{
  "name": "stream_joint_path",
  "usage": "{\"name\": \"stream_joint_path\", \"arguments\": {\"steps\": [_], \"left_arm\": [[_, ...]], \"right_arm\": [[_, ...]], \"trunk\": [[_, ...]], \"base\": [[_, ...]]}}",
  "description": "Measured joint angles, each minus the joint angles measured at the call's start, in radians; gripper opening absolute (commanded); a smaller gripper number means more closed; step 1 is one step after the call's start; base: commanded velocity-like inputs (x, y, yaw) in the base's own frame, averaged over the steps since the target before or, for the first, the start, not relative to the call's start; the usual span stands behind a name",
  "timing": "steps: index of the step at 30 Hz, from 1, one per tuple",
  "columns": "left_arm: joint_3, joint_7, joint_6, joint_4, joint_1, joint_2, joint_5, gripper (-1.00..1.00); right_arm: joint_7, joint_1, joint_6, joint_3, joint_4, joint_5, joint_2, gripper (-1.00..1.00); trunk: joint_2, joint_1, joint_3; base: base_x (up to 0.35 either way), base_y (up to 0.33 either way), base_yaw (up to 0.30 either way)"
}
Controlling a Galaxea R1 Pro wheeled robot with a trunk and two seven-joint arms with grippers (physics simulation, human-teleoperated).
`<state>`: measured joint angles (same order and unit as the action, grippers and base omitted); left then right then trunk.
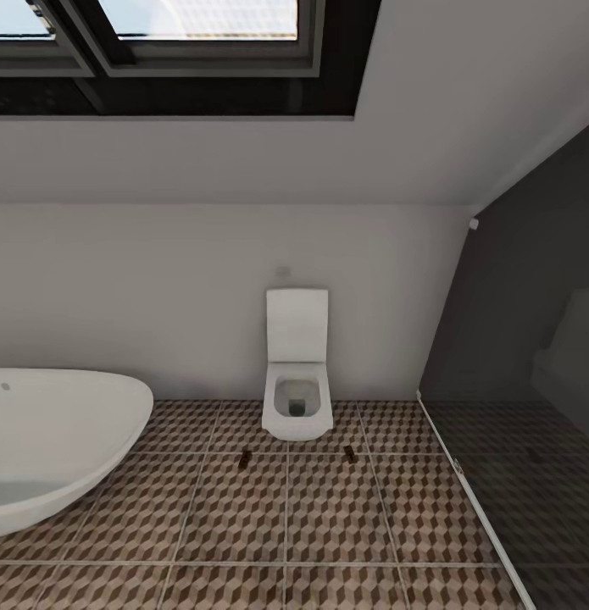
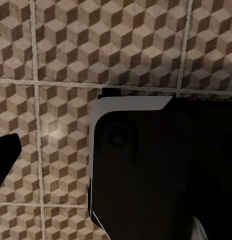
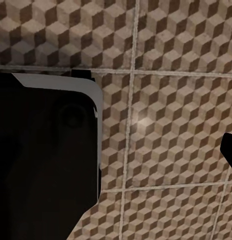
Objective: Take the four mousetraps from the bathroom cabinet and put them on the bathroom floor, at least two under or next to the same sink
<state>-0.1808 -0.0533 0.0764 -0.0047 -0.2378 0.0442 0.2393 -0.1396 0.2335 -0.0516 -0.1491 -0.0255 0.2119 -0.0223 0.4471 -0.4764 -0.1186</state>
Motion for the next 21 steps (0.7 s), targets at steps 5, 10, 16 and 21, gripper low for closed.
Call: {"name": "stream_joint_path", "arguments": {"steps": [5,10,16,21], "left_arm": [[0.000,-0.001,0.002,-0.001,0.000,0.000,-0.002,1.00],[0.001,-0.001,0.001,-0.001,0.000,-0.002,-0.004,1.00],[0.002,-0.001,0.001,-0.001,0.000,-0.002,-0.004,1.00],[0.001,-0.001,0.000,-0.001,0.001,-0.001,-0.003,1.00]], "right_arm": [[-0.001,0.000,0.000,0.000,0.000,0.001,-0.001,1.00],[0.000,0.000,0.000,0.000,0.000,-0.001,-0.002,1.00],[0.000,0.000,0.000,0.000,0.000,-0.003,-0.001,1.00],[0.000,0.000,0.000,0.000,0.000,-0.001,-0.002,1.00]], "trunk": [[0.000,0.000,0.000],[0.000,0.000,0.000],[0.000,0.000,0.000],[0.000,0.000,0.000]], "base": [[0.000,0.000,0.000],[0.000,0.000,0.000],[0.000,0.000,0.000],[0.000,0.000,0.000]]}}
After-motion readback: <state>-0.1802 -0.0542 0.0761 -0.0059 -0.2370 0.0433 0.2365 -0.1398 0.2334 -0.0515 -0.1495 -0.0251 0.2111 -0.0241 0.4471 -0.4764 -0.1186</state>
